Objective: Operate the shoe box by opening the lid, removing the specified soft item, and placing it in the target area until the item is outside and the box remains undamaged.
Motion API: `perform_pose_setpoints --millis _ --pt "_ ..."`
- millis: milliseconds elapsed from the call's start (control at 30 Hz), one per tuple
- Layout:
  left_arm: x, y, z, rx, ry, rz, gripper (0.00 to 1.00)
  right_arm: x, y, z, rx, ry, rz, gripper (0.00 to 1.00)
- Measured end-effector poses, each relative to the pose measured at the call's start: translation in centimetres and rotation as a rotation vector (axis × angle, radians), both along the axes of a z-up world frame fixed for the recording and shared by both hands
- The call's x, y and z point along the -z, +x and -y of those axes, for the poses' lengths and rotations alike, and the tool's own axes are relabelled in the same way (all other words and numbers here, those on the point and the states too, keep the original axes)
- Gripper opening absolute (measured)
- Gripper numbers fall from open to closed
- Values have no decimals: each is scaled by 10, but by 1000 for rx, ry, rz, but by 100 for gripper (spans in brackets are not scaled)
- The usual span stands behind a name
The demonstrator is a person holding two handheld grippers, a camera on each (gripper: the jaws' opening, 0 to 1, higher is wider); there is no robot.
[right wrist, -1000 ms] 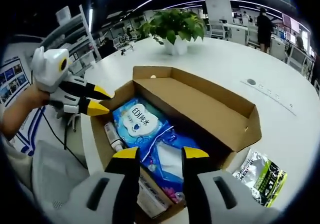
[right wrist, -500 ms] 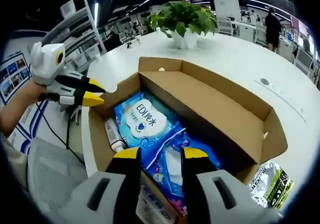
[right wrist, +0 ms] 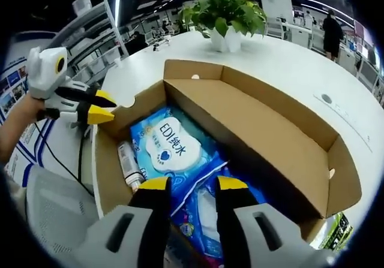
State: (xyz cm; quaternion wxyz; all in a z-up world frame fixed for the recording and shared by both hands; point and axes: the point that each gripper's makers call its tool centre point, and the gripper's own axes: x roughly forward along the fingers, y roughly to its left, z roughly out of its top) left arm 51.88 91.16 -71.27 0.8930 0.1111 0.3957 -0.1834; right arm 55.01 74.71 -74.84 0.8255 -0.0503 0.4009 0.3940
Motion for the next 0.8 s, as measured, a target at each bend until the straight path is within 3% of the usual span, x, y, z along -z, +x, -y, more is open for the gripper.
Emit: perform_pose_setpoints --millis 333,567,800 --pt "13 -3 4 -20 -58 -29 5 8 6 -3 8 -22 -21 25" --pt "16 -2 3 -29 -59 -31 5 3 11 -8 12 -22 -10 21" --pt "17 0 1 -36 -74 -27 5 11 13 -10 7 -45 -21 17"
